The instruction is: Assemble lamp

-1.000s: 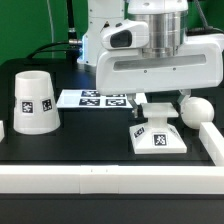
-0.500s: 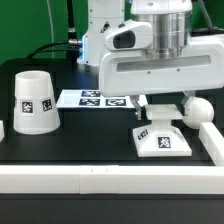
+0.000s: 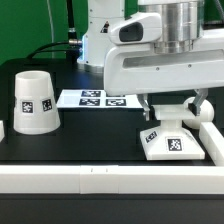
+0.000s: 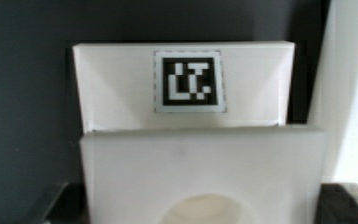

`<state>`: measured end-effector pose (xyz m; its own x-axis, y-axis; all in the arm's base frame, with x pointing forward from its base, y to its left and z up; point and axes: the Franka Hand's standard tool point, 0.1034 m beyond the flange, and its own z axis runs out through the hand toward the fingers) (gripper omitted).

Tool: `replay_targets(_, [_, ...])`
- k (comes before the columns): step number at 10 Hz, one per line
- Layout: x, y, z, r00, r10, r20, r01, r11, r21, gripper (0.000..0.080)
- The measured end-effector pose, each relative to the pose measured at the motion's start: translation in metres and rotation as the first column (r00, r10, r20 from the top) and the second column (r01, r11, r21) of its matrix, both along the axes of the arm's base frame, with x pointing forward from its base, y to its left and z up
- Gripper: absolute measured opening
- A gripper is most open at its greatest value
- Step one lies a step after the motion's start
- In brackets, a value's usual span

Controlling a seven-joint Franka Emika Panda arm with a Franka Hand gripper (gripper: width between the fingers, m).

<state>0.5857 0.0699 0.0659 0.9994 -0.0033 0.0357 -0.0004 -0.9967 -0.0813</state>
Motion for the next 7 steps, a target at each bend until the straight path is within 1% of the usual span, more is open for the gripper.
replay_targets(3, [0.000, 0.000, -0.001, 1.000, 0.002, 0.001, -0.002, 1.000, 0.000, 0.0534])
replay_targets(4, [0.000, 0.002, -0.002, 1.000, 0.008, 0.000, -0.008, 1.000, -0.001, 0.0534])
replay_targets(5, [0.002, 0.010, -0.005, 1.000, 0.021, -0.001, -0.021, 1.000, 0.000, 0.0534])
replay_targets(7, [0.021, 0.016, -0.014, 1.000, 0.025, 0.004, -0.025, 1.000, 0.007, 0.0534])
